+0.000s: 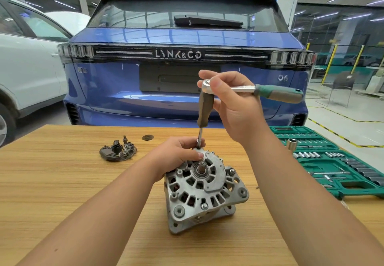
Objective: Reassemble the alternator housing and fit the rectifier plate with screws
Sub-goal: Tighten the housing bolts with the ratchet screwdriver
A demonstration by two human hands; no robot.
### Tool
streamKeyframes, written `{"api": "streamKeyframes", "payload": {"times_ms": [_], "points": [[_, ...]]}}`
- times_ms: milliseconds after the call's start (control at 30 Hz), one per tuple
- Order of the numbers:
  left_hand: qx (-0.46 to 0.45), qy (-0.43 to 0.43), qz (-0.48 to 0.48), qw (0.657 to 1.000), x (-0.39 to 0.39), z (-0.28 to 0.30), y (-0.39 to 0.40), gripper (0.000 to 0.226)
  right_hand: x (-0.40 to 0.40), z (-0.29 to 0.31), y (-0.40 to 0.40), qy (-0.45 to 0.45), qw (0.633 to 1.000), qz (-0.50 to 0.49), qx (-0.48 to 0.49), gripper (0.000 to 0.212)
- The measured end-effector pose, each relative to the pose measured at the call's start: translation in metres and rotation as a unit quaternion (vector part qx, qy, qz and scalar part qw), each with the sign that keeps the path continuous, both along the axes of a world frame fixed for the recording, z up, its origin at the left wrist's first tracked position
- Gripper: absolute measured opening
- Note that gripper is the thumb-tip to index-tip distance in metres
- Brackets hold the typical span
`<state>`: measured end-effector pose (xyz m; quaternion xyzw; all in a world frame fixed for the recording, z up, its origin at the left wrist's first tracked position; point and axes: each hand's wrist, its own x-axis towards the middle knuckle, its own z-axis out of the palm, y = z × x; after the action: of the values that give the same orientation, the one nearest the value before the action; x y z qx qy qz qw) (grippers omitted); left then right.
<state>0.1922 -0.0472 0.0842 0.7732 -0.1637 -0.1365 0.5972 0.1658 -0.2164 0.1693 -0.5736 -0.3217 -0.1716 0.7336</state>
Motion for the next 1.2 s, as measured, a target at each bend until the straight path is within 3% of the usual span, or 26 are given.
{"api": "streamKeyframes", "payload": {"times_ms": [167,300,400,533,700,1000,1067,1200], "points": [[-0.005,0.008,0.005,1.0,-0.001,0.001,-0.001,0.034,-0.003,-0.011,0.004,-0.094,0.987,-0.133,0.004,0.018],[-0.011,0.012,0.008,1.0,-0.004,0.003,-0.003,0.033,-0.001,-0.014,0.015,-0.305,0.9,-0.304,-0.063,0.014],[-0.016,0.018,-0.003,1.0,-0.006,0.005,-0.003,0.035,0.004,-0.008,0.018,-0.392,0.833,-0.366,-0.137,0.016],[-0.009,0.008,-0.007,1.0,-0.009,0.007,-0.003,0.039,-0.002,-0.001,0.005,-0.396,0.817,-0.327,-0.262,0.018],[0.009,0.001,0.0,1.0,-0.008,0.007,-0.002,0.038,-0.007,0.027,-0.01,-0.413,0.763,-0.273,-0.416,0.021],[0.015,-0.013,0.019,1.0,-0.002,-0.001,-0.002,0.031,-0.007,0.035,-0.023,-0.328,0.785,-0.182,-0.494,0.021],[0.008,-0.011,0.025,1.0,-0.003,-0.001,-0.003,0.03,-0.007,0.035,-0.022,-0.368,0.76,-0.22,-0.488,0.023],[0.009,-0.006,0.034,0.999,-0.003,-0.002,-0.003,0.028,-0.012,0.043,-0.019,-0.466,0.67,-0.284,-0.504,0.033]]}}
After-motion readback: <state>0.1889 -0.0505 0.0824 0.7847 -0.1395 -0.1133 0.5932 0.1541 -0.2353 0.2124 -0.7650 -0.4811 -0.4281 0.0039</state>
